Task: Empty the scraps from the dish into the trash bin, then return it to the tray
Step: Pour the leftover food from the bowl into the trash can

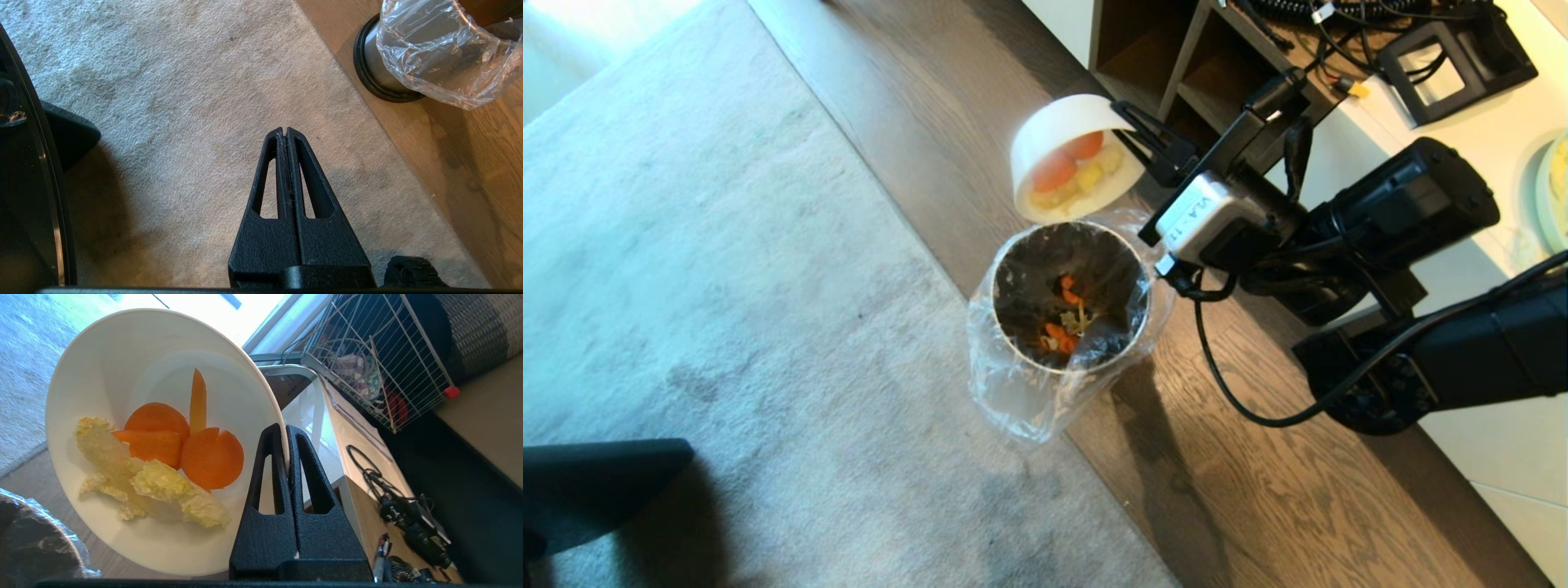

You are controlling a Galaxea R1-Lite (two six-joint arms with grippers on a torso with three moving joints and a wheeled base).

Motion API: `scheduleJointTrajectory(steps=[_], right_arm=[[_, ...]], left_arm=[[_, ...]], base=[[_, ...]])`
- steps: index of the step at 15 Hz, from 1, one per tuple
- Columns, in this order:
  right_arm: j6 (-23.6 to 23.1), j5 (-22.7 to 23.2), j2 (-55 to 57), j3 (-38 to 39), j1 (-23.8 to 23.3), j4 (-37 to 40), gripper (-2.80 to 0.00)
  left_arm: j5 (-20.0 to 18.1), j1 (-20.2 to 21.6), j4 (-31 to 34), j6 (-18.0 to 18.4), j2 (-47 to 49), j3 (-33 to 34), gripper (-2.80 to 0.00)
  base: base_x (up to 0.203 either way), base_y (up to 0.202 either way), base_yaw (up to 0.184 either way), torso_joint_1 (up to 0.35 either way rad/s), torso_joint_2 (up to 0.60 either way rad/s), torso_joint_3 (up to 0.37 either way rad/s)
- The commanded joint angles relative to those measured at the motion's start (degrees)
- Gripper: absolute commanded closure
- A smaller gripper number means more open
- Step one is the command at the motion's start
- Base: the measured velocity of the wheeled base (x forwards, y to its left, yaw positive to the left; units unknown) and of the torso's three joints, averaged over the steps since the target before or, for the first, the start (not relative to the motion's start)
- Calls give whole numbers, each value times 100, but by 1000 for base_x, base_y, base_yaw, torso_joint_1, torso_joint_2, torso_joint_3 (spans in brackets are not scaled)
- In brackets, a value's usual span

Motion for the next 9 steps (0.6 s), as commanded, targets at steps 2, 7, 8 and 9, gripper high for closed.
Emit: scheduleJointTrajectory(steps=[2, 7, 8, 9], right_arm=[[-370, 9, -78, 193, 8, -264, 0], [-704, 9, -286, 288, 145, -264, 0], [-707, 9, -313, 279, 234, -264, 0], [-711, 9, -365, 278, 303, -264, 0]], left_arm=[[5, 0, -2, -6, -2, 0, 0], [3, 0, -2, -6, -2, 0, 0], [0, 0, -2, -6, -2, 0, 0], [5, 0, -2, -6, -2, 0, 0]], base=[[0, 0, 0, 0, 0, 0], [0, 0, 0, 0, 0, 0], [0, 0, 0, 0, 0, 0], [0, 0, 0, 0, 0, 0]])
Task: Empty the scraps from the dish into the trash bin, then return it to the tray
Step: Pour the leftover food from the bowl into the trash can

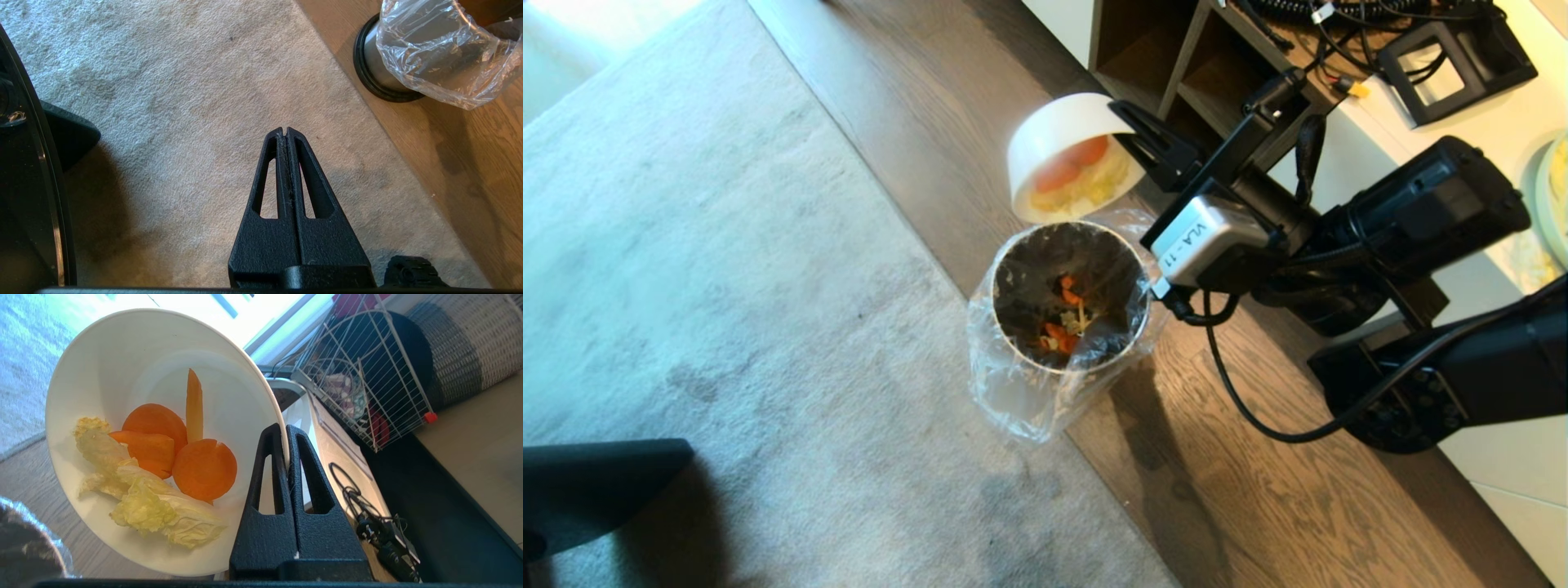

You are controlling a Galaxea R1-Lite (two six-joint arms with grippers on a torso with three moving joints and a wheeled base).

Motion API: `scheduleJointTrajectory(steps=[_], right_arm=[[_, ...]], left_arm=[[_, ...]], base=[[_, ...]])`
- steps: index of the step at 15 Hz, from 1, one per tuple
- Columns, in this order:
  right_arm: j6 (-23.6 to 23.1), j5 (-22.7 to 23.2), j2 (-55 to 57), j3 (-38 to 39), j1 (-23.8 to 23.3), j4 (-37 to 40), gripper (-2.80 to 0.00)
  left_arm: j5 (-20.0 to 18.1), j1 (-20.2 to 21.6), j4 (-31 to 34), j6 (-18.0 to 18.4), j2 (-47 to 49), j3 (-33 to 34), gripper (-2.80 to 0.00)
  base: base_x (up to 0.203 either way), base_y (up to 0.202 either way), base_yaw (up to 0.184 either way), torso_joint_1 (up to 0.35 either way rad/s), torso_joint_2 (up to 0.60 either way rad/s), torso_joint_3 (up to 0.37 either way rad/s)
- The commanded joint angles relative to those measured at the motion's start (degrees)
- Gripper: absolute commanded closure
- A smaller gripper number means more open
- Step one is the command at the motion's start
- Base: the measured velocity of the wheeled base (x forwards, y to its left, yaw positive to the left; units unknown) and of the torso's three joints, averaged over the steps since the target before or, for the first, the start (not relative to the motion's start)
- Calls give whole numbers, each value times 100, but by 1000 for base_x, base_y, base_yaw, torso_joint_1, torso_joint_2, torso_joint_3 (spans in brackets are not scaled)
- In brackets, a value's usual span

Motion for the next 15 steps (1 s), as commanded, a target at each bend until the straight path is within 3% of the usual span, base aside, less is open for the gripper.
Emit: scheduleJointTrajectory(steps=[1, 15], right_arm=[[-45, 15, -138, -12, 154, -261, 0], [1, 6, -34, -632, 319, -261, 0]], left_arm=[[0, 0, -5, -6, -2, 0, 0], [-3, 0, -5, -6, -2, 0, 0]], base=[[0, 0, 0, 0, 0, 0], [0, 0, 0, 0, 0, 0]])
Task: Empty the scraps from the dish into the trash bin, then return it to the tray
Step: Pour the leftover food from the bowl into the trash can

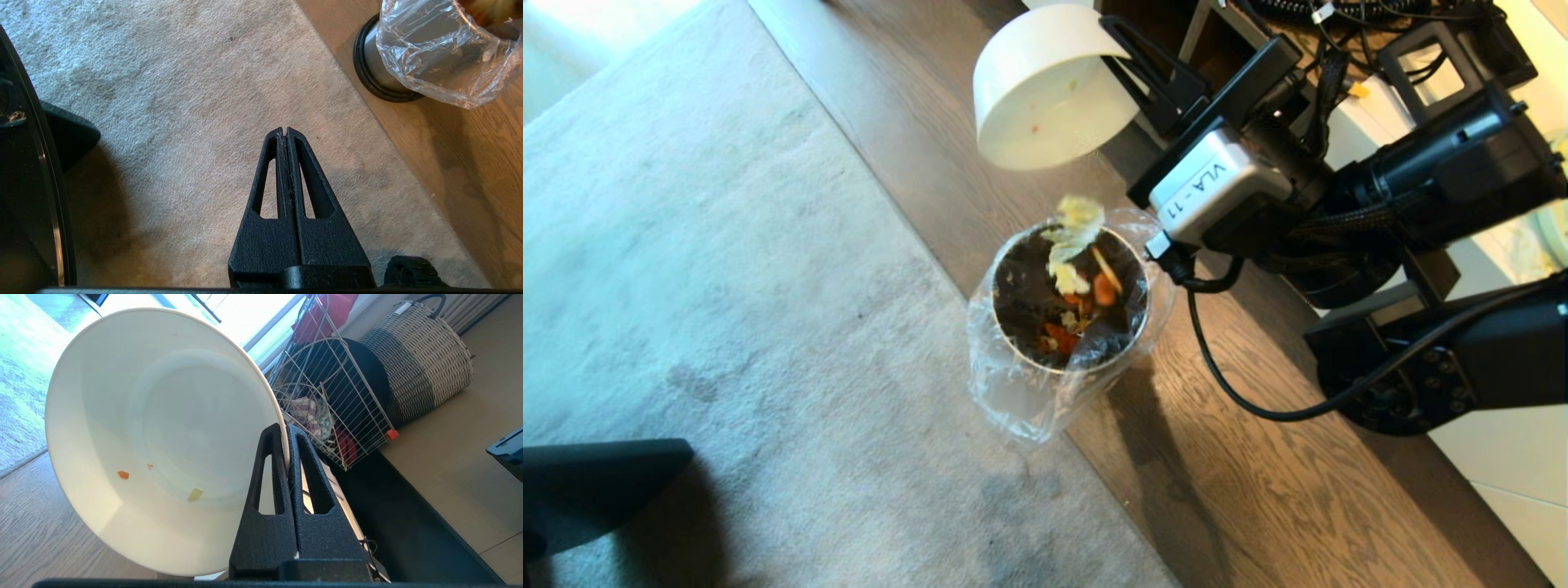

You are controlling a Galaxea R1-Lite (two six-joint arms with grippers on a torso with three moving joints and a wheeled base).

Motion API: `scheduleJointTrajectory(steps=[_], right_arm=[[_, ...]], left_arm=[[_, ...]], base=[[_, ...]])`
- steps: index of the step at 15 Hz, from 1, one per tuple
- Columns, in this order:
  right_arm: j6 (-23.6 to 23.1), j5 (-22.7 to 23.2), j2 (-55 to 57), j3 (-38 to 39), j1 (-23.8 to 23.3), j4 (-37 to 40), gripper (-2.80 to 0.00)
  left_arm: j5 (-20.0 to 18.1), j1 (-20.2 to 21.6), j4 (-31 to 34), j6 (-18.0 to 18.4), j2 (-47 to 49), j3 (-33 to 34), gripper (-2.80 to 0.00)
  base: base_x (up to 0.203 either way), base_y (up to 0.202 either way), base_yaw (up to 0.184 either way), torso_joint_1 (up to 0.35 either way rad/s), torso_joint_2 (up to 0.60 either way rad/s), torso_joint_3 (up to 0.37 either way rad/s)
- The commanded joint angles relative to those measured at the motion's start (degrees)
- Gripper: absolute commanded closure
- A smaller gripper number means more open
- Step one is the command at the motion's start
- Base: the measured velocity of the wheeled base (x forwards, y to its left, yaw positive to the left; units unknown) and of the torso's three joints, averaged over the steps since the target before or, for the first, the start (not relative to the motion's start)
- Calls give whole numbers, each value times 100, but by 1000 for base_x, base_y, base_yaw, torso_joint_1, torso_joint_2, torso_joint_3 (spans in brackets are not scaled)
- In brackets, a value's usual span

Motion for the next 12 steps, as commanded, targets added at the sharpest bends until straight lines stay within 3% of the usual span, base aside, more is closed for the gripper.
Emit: scheduleJointTrajectory(steps=[1, 9, 12], right_arm=[[-41, 11, 28, -5, 5, -261, 0], [27, 11, 62, 69, 14, -261, 0], [623, -203, -78, 486, 1, -235, 0]], left_arm=[[-1, 0, -5, -4, -2, 0, 0], [-4, 0, -5, -4, -2, 0, 0], [5, 0, -5, -4, -2, 0, 0]], base=[[0, 0, 0, 0, 0, 0], [0, 0, 0, 0, 0, 0], [0, 0, 0, 0, 0, 0]])
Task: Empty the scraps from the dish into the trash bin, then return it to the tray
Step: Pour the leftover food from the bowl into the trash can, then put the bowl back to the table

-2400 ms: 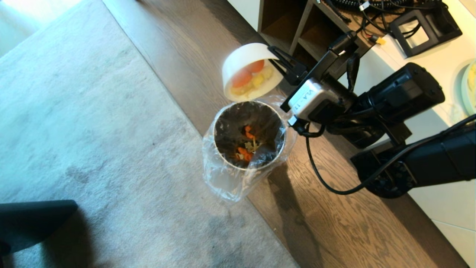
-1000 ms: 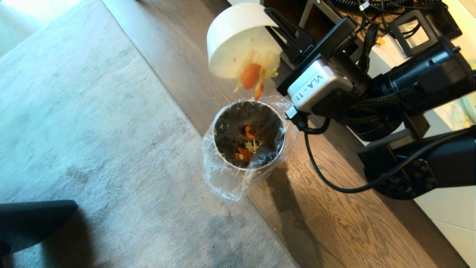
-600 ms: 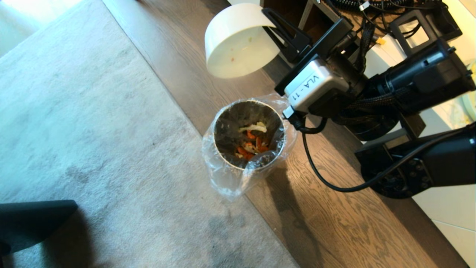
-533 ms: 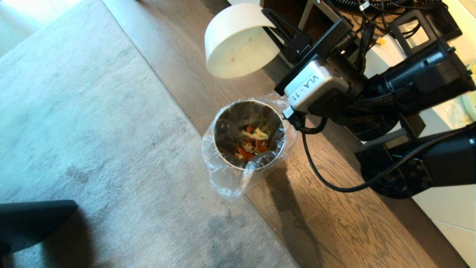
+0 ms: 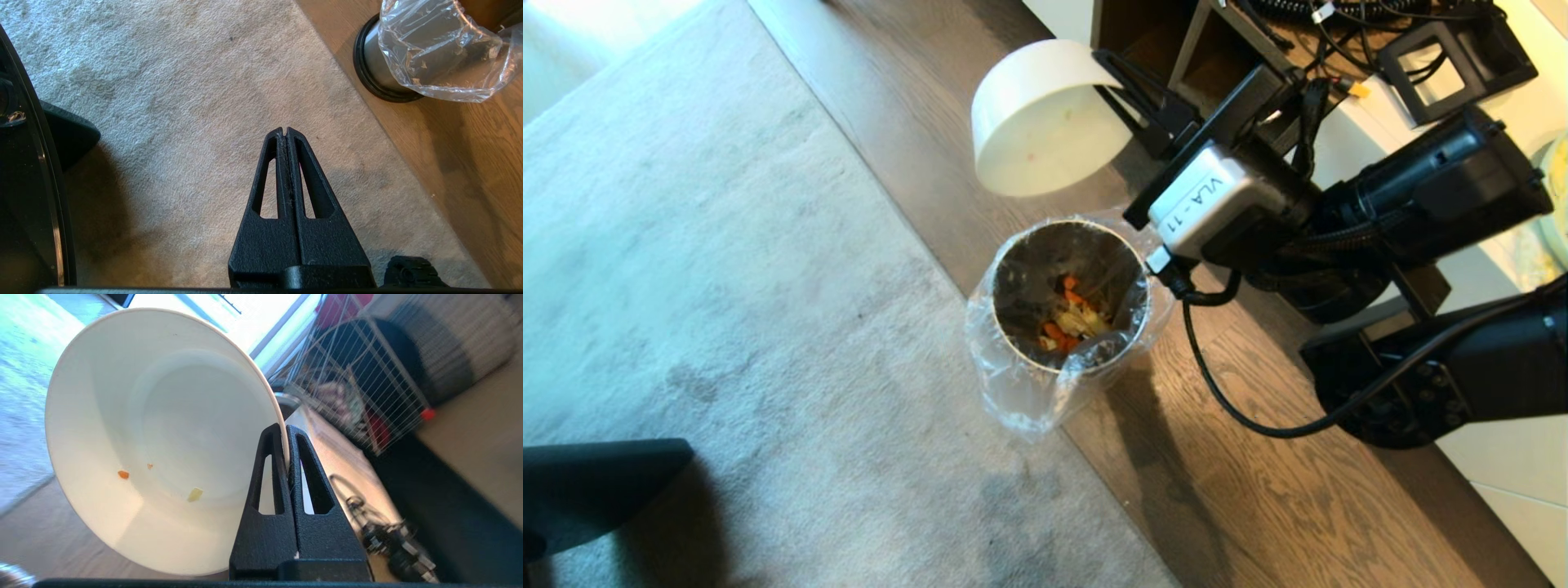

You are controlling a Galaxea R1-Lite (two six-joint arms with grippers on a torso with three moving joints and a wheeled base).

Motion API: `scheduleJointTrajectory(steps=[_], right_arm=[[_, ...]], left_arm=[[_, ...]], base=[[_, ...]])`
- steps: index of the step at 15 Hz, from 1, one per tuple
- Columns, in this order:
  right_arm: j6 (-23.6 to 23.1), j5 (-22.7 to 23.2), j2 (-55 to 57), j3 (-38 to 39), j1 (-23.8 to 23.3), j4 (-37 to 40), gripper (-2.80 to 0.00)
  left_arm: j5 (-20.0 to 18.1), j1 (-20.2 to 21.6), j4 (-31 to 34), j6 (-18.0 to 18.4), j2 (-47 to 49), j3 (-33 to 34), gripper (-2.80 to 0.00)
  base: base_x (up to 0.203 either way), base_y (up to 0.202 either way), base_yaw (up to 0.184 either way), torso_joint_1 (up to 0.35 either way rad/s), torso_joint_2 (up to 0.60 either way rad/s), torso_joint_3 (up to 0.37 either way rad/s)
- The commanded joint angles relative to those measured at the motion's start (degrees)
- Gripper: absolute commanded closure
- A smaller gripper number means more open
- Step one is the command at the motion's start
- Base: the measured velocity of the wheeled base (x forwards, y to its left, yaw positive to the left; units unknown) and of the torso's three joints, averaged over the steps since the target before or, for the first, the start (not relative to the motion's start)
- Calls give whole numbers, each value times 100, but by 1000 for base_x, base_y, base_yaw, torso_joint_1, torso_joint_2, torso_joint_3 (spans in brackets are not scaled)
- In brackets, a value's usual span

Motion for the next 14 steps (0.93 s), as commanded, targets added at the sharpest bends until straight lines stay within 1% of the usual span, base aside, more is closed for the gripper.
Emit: scheduleJointTrajectory(steps=[1, 3, 5, 7, 8, 10, 11, 14], right_arm=[[419, -328, -158, 258, -14, -201, 0], [853, -802, -341, 274, -52, 90, 0], [1070, -1159, -591, 299, -234, 614, 0], [1377, -1369, -915, 458, -467, 1213, 0], [1611, -1465, -1113, 615, -560, 1557, 0], [2291, -1781, -1506, 922, -732, 2242, 0], [2729, -1886, -1716, 1036, -843, 2665, 0], [3798, -1952, -2296, 1272, -1267, 3986, 0]], left_arm=[[6, 0, -5, -4, -2, 0, 0], [6, 0, -5, -4, -2, 0, 0], [-3, 0, -5, -4, -2, 0, 0], [6, 0, -5, -4, -2, 0, 0], [6, 0, -5, -4, -2, 0, 0], [6, 0, -5, -4, -2, 0, 0], [-3, 0, -5, -4, -2, 0, 0], [6, 0, -5, -4, -2, 0, 0]], base=[[0, 0, 0, 0, 0, 0], [0, 0, 0, 0, 0, 0], [0, 0, 0, 0, 0, 0], [0, 0, 0, 0, 0, 0], [0, 0, 0, 0, 0, 0], [0, 0, 0, 0, 0, 0], [0, 0, 0, 0, 0, 0], [0, 0, 0, 0, 0, 0]])
